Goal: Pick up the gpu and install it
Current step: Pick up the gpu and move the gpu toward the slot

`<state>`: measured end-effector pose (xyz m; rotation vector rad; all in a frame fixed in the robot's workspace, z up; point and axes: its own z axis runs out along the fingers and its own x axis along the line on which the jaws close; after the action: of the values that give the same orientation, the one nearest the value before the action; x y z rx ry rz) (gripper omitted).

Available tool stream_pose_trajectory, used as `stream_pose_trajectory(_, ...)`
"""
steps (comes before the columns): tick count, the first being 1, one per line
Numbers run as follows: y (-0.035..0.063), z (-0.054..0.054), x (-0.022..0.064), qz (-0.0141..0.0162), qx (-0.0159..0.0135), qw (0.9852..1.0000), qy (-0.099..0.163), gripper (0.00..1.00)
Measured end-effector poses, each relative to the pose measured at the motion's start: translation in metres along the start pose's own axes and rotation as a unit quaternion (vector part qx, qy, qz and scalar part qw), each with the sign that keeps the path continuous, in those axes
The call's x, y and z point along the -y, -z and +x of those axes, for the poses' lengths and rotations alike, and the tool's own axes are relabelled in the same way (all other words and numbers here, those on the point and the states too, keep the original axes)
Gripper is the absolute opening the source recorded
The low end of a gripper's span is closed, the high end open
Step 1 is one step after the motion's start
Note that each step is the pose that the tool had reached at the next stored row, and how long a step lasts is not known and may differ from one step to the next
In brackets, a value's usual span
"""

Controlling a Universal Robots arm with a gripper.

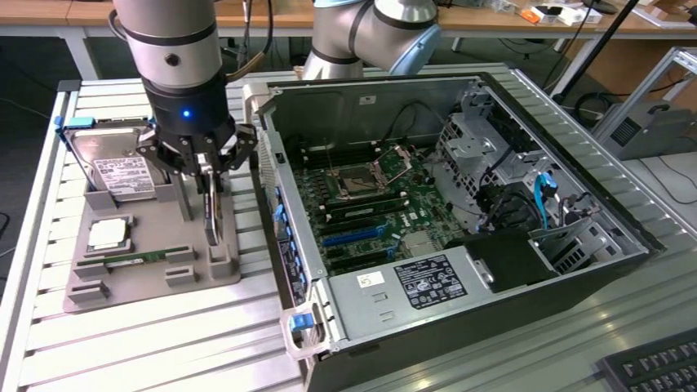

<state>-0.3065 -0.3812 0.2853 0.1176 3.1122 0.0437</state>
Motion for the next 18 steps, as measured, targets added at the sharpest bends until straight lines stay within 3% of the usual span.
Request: stream_pose_trajectory(18, 0.0032, -0.0001, 0.0002, -0.0040, -0.0003, 1.0000, 0.000, 0.27)
